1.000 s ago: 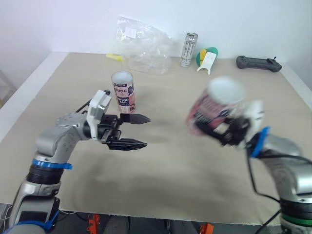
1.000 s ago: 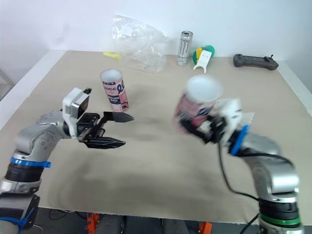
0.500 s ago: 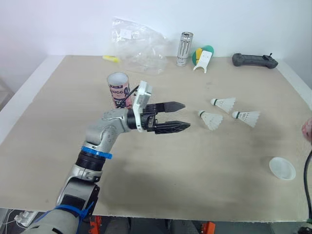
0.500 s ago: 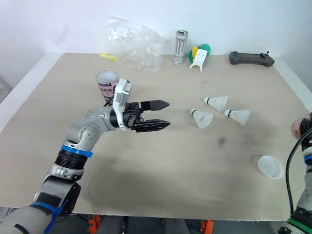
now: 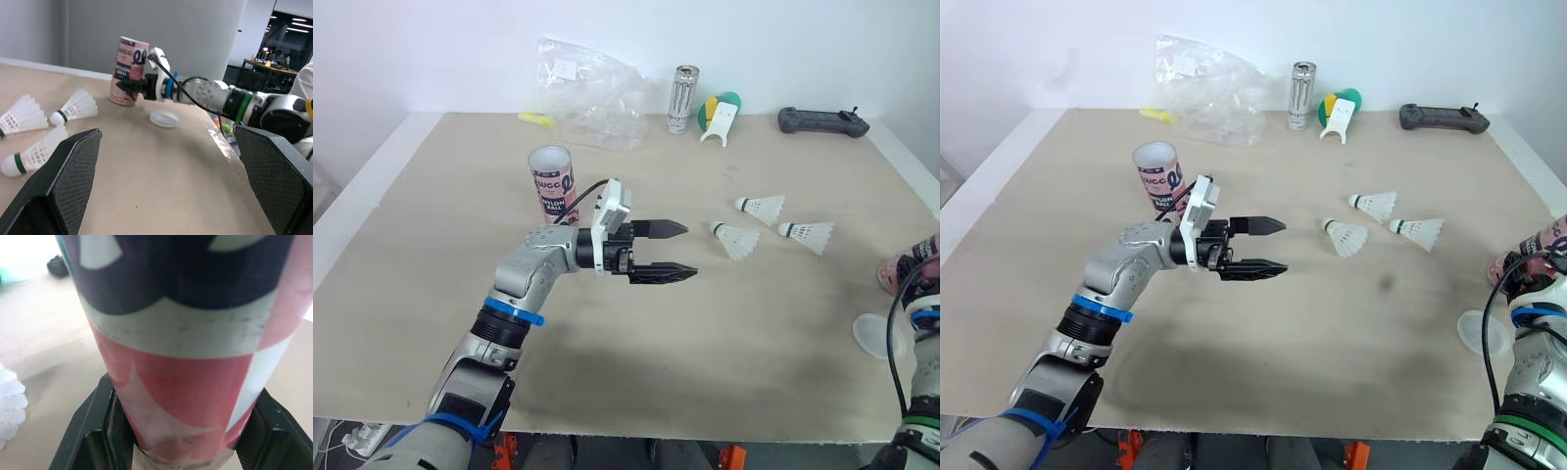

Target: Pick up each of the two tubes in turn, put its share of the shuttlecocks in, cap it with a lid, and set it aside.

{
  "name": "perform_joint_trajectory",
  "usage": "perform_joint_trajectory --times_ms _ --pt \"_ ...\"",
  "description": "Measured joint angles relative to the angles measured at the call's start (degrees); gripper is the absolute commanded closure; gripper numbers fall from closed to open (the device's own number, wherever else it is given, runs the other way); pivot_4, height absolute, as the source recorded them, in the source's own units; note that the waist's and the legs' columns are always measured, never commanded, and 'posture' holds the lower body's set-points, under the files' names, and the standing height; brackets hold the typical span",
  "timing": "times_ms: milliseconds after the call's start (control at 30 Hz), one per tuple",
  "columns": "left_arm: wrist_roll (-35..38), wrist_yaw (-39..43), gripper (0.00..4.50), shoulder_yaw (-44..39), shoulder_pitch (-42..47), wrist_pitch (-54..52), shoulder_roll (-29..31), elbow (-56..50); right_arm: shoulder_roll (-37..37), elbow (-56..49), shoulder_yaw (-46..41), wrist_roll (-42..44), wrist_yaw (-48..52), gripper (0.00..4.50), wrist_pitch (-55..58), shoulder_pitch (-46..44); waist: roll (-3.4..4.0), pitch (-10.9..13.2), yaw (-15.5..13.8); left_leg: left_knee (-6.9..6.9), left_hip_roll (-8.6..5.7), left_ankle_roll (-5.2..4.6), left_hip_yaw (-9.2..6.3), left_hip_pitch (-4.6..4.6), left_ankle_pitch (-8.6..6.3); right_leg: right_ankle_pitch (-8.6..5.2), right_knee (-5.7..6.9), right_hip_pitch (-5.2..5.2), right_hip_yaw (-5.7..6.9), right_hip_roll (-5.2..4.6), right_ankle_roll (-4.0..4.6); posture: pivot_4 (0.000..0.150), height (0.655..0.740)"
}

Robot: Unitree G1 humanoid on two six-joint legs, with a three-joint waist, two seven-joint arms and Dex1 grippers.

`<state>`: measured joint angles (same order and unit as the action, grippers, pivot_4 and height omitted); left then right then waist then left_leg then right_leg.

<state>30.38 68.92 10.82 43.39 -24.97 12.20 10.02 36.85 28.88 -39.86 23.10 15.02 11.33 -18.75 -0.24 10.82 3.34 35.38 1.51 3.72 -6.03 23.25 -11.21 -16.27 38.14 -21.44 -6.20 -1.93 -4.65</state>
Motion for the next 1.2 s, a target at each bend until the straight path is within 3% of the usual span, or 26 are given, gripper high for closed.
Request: perform_joint_trajectory --times_ms 167,200,300,667,1000,1200 --pt "0.0 0.18 0.0 0.0 -0.47 -0.14 0.58 -1.36 1.64 1.71 2.2 -1.4 0.02 1.87 -0.65 -0.36 -0.02 0.01 0.0 0.01 0.0 0.0 0.0 0.0 0.0 0.0 0.0 0.01 -0.01 0.0 0.0 0.15 0.74" --pt "0.0 0.21 0.0 0.0 -0.64 -0.14 0.69 -1.6 1.83 1.87 2.42 -1.45 0.19 1.24 -0.79 -0.35 -0.02 0.01 0.0 0.01 0.0 0.0 0.01 0.0 0.0 0.0 0.0 0.01 -0.01 0.0 0.0 0.15 0.74" --pt "-0.03 0.27 0.0 0.0 -0.98 -0.14 0.95 -1.63 1.95 1.88 2.56 -1.36 0.84 0.11 -0.77 -0.23 -0.02 0.01 0.0 0.01 0.0 0.0 0.0 0.0 0.0 0.0 0.0 0.01 -0.01 0.0 -0.01 0.15 0.74" --pt "0.09 0.97 0.0 -0.04 -1.99 -1.22 3.19 -2.41 3.29 -5.7 1.92 1.77 5.06 0.11 2.92 6.95 -0.02 0.01 -0.02 -0.01 -0.01 0.0 0.0 0.02 0.0 -0.08 -0.02 0.0 -0.02 -0.01 -0.14 0.15 0.74" --pt "2.28 4.78 0.0 -1.04 -6.94 -5.41 11.45 -6.61 7.58 -19.65 -2.34 5.72 14.08 0.11 12.01 23.54 -0.04 0.02 -0.23 0.0 0.01 0.0 0.0 0.02 0.0 -0.23 -0.02 0.01 -0.01 -0.01 -0.38 0.15 0.74" --pt "2.22 -0.27 0.0 -5.77 -16.5 -7.71 16.1 -8.11 5.25 -40.38 -8.19 17.27 22.07 0.11 19.34 36.07 -0.02 0.01 0.16 -0.03 0.16 -0.06 0.0 -0.05 -0.05 -0.27 0.0 0.0 -0.02 0.09 -0.33 0.15 0.74"
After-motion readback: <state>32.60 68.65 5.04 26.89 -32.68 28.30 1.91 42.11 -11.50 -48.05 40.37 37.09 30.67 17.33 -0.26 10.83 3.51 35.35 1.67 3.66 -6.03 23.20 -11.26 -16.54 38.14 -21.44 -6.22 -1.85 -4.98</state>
